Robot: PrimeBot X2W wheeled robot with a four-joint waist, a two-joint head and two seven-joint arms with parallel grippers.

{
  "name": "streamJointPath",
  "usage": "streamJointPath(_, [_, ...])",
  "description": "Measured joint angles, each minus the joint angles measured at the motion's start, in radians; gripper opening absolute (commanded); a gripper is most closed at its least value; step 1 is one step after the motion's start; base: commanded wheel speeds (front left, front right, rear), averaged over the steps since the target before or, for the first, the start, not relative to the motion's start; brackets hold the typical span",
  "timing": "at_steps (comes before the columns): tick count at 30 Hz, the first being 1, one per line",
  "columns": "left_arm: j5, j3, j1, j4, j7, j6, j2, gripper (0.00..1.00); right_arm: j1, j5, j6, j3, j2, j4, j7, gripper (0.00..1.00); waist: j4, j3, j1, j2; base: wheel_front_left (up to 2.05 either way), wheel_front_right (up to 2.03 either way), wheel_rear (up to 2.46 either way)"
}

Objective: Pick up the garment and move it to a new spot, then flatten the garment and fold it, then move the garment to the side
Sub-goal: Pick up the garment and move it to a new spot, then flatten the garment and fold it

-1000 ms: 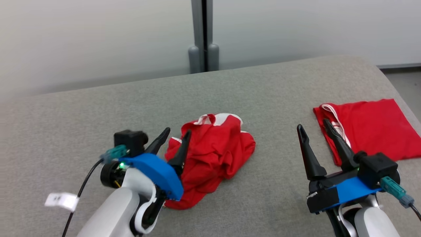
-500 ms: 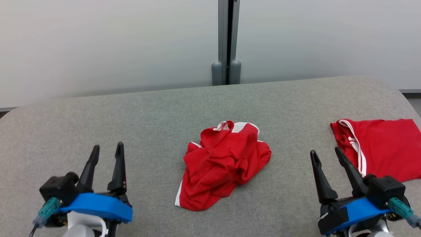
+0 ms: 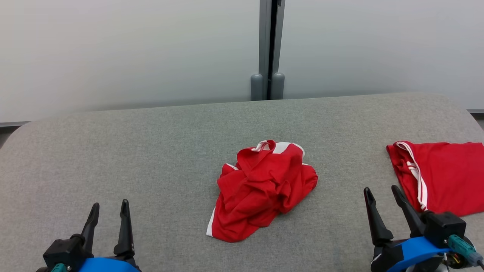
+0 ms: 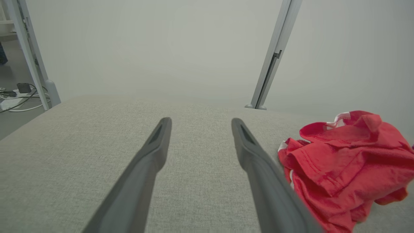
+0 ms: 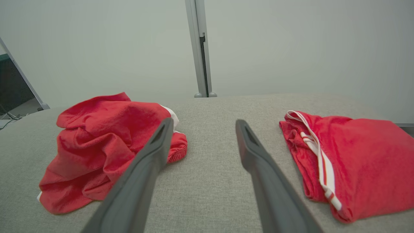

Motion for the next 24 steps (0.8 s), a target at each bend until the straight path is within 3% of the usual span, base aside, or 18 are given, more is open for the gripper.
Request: streamJointPath(24, [-0.006,0.001,0.007,-0.002,0.018,0.003,-0.004,1.0,-0.003,0.01,0.0,0.014,0.002,0.008,0.007,1.0,0.016,0.012,0.0,0.0,0.0,0.0,0.0])
